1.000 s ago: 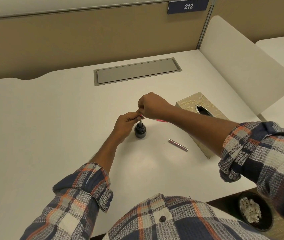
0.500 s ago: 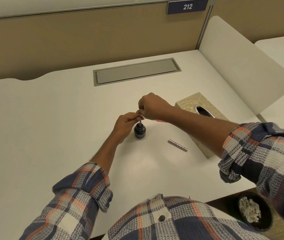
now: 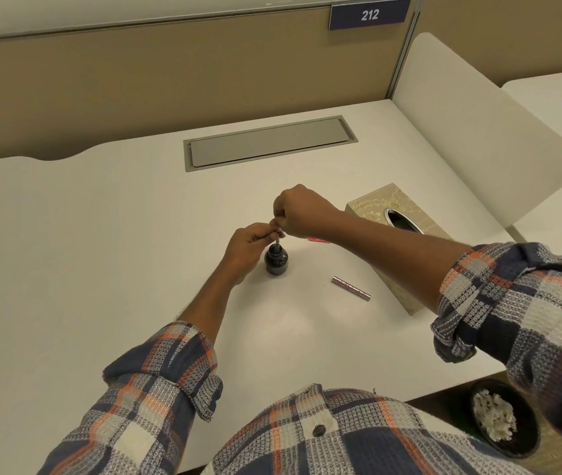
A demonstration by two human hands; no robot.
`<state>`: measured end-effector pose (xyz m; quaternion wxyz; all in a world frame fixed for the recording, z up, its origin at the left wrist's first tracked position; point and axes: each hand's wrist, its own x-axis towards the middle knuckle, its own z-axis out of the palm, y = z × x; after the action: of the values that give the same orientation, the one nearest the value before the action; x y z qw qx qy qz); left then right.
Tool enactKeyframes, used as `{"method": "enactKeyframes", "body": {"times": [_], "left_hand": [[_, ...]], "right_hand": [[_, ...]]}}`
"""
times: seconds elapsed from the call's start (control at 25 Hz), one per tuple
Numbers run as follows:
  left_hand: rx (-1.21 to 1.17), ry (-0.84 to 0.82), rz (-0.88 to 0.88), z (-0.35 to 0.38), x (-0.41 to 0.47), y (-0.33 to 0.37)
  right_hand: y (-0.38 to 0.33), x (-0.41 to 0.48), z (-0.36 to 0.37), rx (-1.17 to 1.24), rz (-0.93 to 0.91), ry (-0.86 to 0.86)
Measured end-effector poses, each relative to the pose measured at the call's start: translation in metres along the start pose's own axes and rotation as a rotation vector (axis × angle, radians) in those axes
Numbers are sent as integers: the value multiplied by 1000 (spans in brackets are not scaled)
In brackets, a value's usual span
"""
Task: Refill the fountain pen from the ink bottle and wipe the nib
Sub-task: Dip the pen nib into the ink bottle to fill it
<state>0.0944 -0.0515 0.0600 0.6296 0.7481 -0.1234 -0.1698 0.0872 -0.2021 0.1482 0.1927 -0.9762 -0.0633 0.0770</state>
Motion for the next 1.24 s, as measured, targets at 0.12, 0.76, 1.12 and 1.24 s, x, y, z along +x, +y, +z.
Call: {"method": "enactKeyframes", "body": {"times": [0.12,0.76,1.12,1.24], "left_hand": [[-9,-2,-2,0,0,0],[-27,3,-5,1,-2,1],[-54,-5,-7,1,-4,0],[-56,2,-9,1,-4,0]], "right_hand": [[0,-1,2,-30,5,17],[1,-1,3,-5,14,5],[0,-2,4,-13,9,9],[0,-2,6,-12,19,15]]}}
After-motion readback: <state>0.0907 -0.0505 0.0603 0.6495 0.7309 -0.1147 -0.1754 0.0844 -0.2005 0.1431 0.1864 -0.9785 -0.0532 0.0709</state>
